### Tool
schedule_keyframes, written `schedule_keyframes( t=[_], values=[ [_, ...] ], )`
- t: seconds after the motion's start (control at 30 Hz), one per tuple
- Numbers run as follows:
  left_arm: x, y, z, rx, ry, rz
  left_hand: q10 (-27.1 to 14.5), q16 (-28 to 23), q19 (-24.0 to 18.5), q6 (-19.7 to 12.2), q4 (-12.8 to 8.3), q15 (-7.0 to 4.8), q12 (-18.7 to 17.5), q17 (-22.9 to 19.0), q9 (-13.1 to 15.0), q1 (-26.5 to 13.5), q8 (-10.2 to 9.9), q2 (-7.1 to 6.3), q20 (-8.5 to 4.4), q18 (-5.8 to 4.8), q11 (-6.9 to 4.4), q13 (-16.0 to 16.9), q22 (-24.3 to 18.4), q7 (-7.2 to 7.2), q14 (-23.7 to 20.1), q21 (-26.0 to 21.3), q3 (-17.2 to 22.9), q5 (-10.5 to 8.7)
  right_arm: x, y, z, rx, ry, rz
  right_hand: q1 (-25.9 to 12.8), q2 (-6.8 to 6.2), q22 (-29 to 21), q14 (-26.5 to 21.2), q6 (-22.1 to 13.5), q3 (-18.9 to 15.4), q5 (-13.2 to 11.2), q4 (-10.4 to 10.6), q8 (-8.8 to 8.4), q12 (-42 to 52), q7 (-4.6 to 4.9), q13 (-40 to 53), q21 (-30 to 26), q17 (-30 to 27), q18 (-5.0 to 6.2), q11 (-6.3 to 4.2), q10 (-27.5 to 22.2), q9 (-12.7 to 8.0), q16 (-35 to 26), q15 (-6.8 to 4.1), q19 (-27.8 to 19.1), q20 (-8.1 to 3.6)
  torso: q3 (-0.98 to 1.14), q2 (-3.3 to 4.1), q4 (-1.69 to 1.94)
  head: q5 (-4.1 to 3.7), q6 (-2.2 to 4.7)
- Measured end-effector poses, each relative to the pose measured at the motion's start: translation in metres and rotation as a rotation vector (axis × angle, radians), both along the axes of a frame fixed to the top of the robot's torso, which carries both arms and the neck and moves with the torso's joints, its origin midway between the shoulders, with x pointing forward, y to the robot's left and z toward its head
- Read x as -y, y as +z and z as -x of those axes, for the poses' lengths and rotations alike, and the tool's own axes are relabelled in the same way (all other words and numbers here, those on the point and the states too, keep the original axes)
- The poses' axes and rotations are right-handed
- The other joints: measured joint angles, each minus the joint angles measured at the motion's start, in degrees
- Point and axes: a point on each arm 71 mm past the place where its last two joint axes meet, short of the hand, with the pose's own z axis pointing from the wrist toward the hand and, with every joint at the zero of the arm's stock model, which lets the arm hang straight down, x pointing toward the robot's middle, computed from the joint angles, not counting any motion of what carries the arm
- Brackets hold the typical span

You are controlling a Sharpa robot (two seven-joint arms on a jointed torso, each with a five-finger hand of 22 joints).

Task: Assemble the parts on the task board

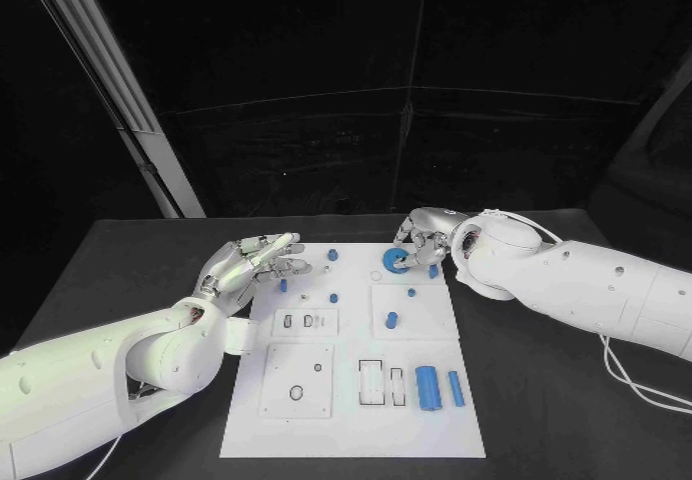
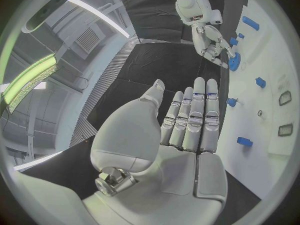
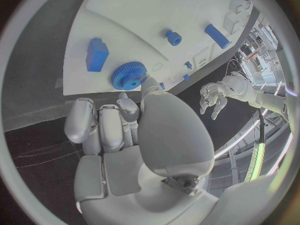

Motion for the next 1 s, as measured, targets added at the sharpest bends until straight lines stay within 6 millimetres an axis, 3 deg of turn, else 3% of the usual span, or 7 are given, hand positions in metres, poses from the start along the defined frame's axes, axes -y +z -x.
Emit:
schedule_keyframes(
  t=[0.57, 0.77, 0.87, 0.93, 1.0],
  values=[
    [-0.0009, -0.0006, -0.0004, -0.002, 0.002, -0.003, 0.2, 0.0, 0.0, 0.0, -0.16, 0.21, 0.0, 0.05, 0.0, 0.0, 0.0, 0.0, 0.0, 0.0, -0.2, 0.0, -0.04, 0.0, 0.21, -0.22, -0.16, 0.0, -0.0018, -0.0014, 0.0001, -0.006, 0.014, 0.038, 0.9, 0.91, 1.05, 0.0, 0.82, 0.13, 0.22, -0.47, 0.66, 1.51, -0.41, 1.83, 0.54, 0.06, 0.0, -0.19, 0.22, 0.05, 0.0, 0.0, 0.42, 0.01, 0.05, 0.04, 0.31, -0.62, -0.24],
    [-0.001, -0.0008, -0.0006, -0.004, 0.003, -0.005, 0.2, 0.0, 0.0, 0.0, -0.16, 0.21, 0.0, 0.06, 0.0, -0.09, 0.0, 0.09, 0.0, 0.0, -0.2, 0.0, -0.09, 0.0, 0.21, -0.22, -0.16, 0.0, -0.0018, -0.0004, -0.0003, -0.009, 0.018, 0.048, 1.36, 1.36, 1.43, 0.0, 1.91, 0.19, 0.5, -0.85, 1.5, 2.64, -0.55, 3.2, 0.79, 0.05, 0.01, -0.5, 0.94, 0.14, 0.23, 0.0, 0.62, -0.2, 0.09, 0.05, 0.42, -0.97, 0.09],
    [-0.0012, -0.001, -0.0007, -0.005, 0.005, -0.006, 0.2, 0.0, 0.0, 0.0, -0.16, 0.21, 0.0, 0.1, 0.0, -0.22, 0.0, 0.22, 0.0, 0.0, -0.2, 0.0, -0.09, 0.0, 0.21, -0.22, -0.16, 0.0, -0.0015, -0.0001, -0.0004, -0.009, 0.019, 0.052, 2.28, 1.88, 1.63, 0.0, 2.42, 0.6, 1.54, -1.66, 1.57, 3.01, -0.65, 3.58, 0.79, 0.07, -0.06, -0.5, 0.94, 0.17, 0.23, 0.0, 0.62, -0.19, 0.12, 0.06, 0.43, -0.97, 0.12],
    [-0.0013, -0.001, -0.0008, -0.005, 0.006, -0.007, 0.2, 0.0, 0.0, 0.0, -0.16, 0.21, 0.0, 0.1, 0.0, -0.22, 0.0, 0.22, 0.0, 0.0, -0.2, 0.0, -0.09, 0.0, 0.21, -0.22, -0.16, 0.0, -0.0014, 0.0, -0.0004, -0.009, 0.019, 0.054, 3.19, 1.98, 1.73, 0.0, 2.47, 0.95, 2.04, -2.4, 1.83, 3.3, -0.6, 3.96, 1.02, 0.07, -0.92, -0.5, 0.94, 0.16, 0.23, 0.0, 0.62, -0.19, 0.13, 0.05, 0.44, -0.95, 0.18],
    [-0.0014, -0.0011, -0.0008, -0.005, 0.006, -0.008, 0.2, 0.0, 0.0, 0.0, -0.16, 0.21, 0.0, 0.09, 0.0, -0.22, 0.0, 0.22, 0.0, 0.0, -0.2, 0.0, -0.09, 0.0, 0.21, -0.22, -0.16, 0.0, -0.0013, 0.0002, -0.0005, -0.009, 0.02, 0.055, 4.16, 2.0, 1.92, 0.0, 2.47, 1.71, 0.47, -3.16, 1.83, 3.31, -0.6, 4.25, 1.02, 0.03, -0.91, -0.5, 0.94, 0.11, 0.23, 0.0, 0.62, -0.19, 0.12, 0.05, 0.51, -0.94, 0.23]
  ],
)
